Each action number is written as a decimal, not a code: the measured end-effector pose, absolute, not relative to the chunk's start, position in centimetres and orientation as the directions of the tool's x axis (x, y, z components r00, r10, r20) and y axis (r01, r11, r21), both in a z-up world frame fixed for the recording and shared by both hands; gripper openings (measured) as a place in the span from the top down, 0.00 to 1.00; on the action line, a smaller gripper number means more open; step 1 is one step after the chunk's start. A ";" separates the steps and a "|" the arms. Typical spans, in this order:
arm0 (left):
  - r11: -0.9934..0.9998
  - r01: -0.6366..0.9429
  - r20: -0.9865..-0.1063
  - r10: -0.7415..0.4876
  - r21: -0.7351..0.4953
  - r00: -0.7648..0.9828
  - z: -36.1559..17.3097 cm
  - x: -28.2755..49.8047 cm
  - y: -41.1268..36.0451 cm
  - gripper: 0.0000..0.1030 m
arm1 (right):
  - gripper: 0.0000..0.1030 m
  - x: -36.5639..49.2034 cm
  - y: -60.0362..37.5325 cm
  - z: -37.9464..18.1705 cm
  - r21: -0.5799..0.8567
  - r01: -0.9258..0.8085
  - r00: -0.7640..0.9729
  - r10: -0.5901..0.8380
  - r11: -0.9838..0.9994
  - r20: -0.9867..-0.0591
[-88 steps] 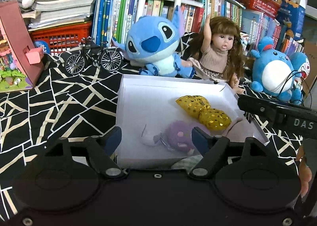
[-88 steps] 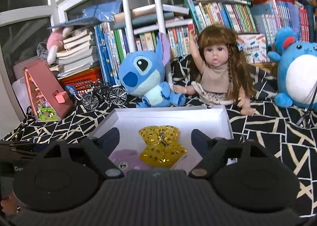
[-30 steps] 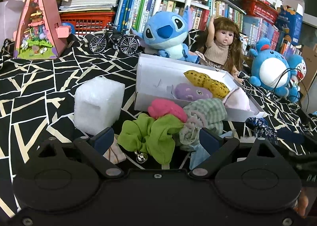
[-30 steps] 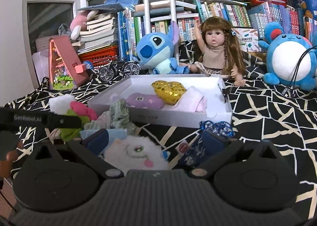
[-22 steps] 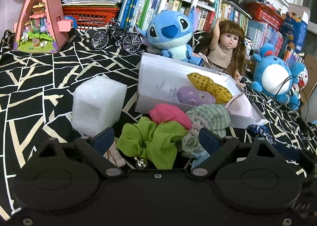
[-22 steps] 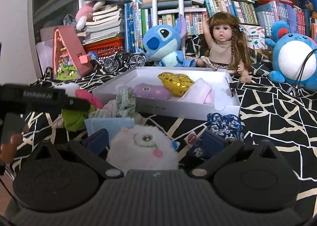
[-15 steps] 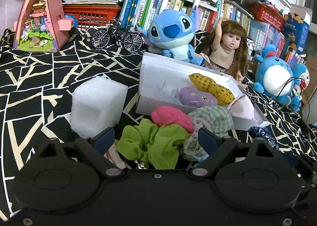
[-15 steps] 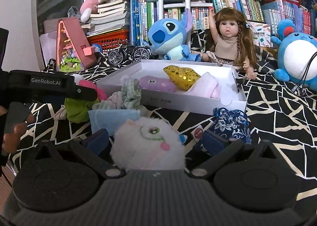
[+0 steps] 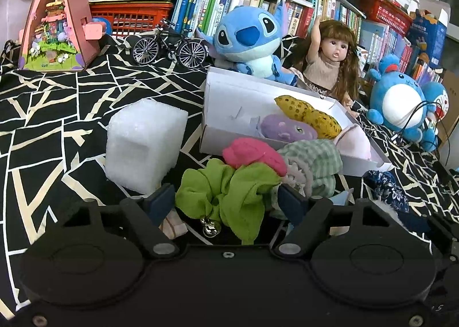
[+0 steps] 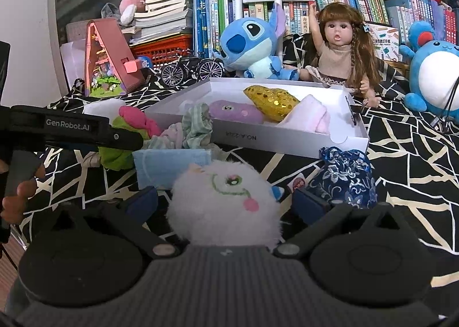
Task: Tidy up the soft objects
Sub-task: 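Move the right tool toward the white fluffy toy while the left tool approaches the green cloth, then grasp the white fluffy toy with the right tool while the left tool grasps the green cloth, then lower the white fluffy toy into the box with right tool while left carries green cloth over it, then release the green cloth into the box with left tool while right tool withdraws toward the pile, then move the right tool to the blue floral pouch while the left tool approaches the white foam block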
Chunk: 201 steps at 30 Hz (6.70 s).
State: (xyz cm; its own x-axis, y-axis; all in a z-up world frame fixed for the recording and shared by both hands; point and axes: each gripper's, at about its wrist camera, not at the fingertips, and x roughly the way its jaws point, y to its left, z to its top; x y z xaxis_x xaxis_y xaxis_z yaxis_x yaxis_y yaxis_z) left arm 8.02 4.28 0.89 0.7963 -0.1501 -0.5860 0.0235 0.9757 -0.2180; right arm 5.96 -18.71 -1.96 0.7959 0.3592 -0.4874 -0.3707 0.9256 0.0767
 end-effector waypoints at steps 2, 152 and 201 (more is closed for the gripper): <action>0.978 0.025 -0.586 -0.145 -0.209 0.797 0.8 8.0 4.2 0.29 | 0.01 6.0 -18.6 -2.0 0.078 -0.373 0.794 0.362 0.924 -0.489; 0.985 0.134 -0.481 -0.170 -0.109 0.860 6.8 12.2 0.6 0.16 | 0.00 14.6 -23.7 4.9 0.171 -0.257 0.839 0.307 0.951 -0.449; 0.993 -0.089 -0.422 0.049 -0.076 0.905 1.6 4.6 6.7 0.10 | 0.00 7.2 -25.0 -1.6 0.096 -0.144 0.875 0.172 0.985 -0.453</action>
